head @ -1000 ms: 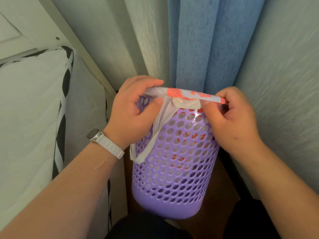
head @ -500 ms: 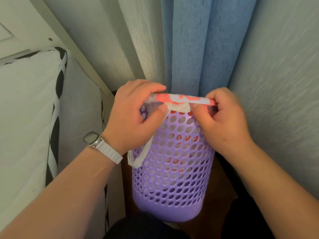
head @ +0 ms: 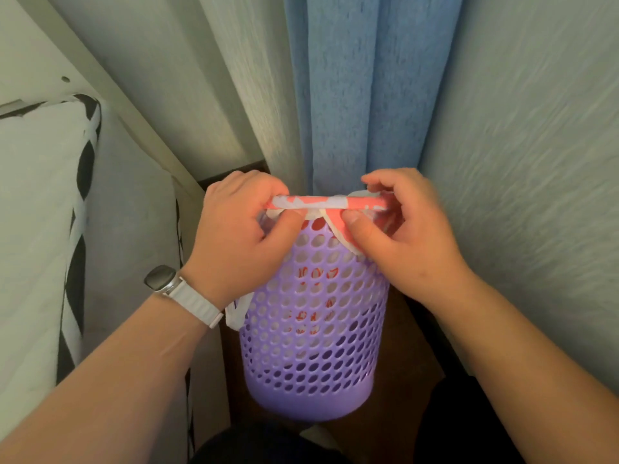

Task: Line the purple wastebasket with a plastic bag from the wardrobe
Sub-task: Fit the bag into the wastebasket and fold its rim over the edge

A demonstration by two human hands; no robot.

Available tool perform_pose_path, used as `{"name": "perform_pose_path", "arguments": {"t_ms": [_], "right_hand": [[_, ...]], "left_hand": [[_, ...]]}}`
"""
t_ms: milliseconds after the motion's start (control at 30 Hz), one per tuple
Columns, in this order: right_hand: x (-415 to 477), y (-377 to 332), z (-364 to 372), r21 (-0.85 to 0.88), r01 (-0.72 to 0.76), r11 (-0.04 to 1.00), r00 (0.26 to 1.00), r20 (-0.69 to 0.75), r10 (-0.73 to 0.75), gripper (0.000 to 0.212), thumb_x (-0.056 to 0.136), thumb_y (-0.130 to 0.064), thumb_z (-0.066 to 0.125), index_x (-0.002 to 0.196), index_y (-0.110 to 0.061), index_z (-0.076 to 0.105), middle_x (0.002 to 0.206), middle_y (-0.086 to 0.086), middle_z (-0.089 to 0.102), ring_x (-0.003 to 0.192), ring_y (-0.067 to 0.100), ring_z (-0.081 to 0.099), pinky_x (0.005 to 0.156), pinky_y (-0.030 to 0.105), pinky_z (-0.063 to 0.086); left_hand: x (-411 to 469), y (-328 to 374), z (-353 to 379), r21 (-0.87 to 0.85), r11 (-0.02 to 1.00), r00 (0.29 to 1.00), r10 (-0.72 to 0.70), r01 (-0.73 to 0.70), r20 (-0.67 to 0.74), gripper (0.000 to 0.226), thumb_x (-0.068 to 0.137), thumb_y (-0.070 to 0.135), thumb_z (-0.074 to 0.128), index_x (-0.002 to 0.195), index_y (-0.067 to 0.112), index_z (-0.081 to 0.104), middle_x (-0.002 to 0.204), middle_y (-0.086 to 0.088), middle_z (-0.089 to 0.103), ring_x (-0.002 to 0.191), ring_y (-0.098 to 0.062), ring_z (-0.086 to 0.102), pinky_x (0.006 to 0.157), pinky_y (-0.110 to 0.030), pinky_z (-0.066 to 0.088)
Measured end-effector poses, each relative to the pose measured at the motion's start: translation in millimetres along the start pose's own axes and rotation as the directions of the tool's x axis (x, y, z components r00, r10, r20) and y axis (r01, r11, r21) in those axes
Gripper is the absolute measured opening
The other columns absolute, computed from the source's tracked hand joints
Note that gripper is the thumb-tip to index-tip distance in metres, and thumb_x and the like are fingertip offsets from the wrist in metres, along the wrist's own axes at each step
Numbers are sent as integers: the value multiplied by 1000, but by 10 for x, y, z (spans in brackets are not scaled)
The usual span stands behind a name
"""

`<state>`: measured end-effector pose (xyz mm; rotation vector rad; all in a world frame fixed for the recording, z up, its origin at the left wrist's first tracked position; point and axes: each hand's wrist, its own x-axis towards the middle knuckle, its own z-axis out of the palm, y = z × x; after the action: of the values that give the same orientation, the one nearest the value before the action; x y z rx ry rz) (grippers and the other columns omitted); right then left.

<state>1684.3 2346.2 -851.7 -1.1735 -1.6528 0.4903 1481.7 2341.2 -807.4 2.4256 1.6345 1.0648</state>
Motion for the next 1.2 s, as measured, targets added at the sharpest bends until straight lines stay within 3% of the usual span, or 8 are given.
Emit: {"name": "perform_pose_path", "arguments": {"t_ms": [267,433,533,633,800,933,1033,1200], "right_hand": [[16,71,-23,59,-84,995,991,-104,90,16,80,-44,60,80,-35,46,83,-16,46,81,18,52,73,43,44],[-17,5,54,-47,-19,999,994,-104,14,20,76,-41,61,82,-24,53,84,-6,48,80,23,51,73,48,42],[-32,-46,136,-107,-13,994,996,-85,3,25,77,-41,64,84,-19,55,84,-8,45,81,15,44,74,40,37],[-55,-61,168,-54,-38,998,997,-66,34,25,76,-43,63,91,-30,47,85,-9,46,82,11,41,74,40,38],[-49,20,90,-28,50,998,998,40,-49,34,81,-40,62,108,-20,59,100,-10,52,95,16,52,85,46,45],[-7,180,20,34,24,999,1000,-11,-24,39,85,-38,61,114,-12,63,113,-2,55,109,24,55,98,46,43],[4,231,29,111,-15,994,998,-62,22,34,86,-39,59,115,-21,58,120,-3,50,120,26,51,107,49,38],[2,192,82,167,-90,982,985,-131,113,30,82,-39,57,107,-23,52,121,-5,44,124,24,46,109,41,35]], "left_hand": [[29,57,-41,-97,995,1000,-12,13,5,22,84,28,53,80,7,58,73,4,49,70,-9,43,66,-30,36],[57,174,-84,54,988,982,135,-143,131,29,80,31,57,101,14,69,93,-1,68,88,-27,62,81,-48,46],[15,226,-13,169,965,966,167,-202,199,29,89,33,52,110,19,68,94,1,68,88,-26,64,81,-46,45],[-4,161,8,155,967,960,164,-202,228,25,94,31,49,104,17,67,88,-1,66,83,-27,63,74,-41,45],[-15,56,-7,132,976,965,143,-175,222,24,91,28,47,94,11,64,86,-6,67,80,-32,63,70,-42,48],[3,-2,-46,50,990,984,127,-134,121,23,90,25,45,89,8,62,80,-5,63,76,-24,57,66,-40,46],[-1,17,-34,-6,996,993,92,-91,70,24,91,24,45,87,7,60,76,-2,58,73,-18,51,64,-38,40],[-40,44,5,-48,997,997,64,-62,41,29,94,27,43,87,5,61,76,-3,59,71,-15,51,63,-35,41]]}}
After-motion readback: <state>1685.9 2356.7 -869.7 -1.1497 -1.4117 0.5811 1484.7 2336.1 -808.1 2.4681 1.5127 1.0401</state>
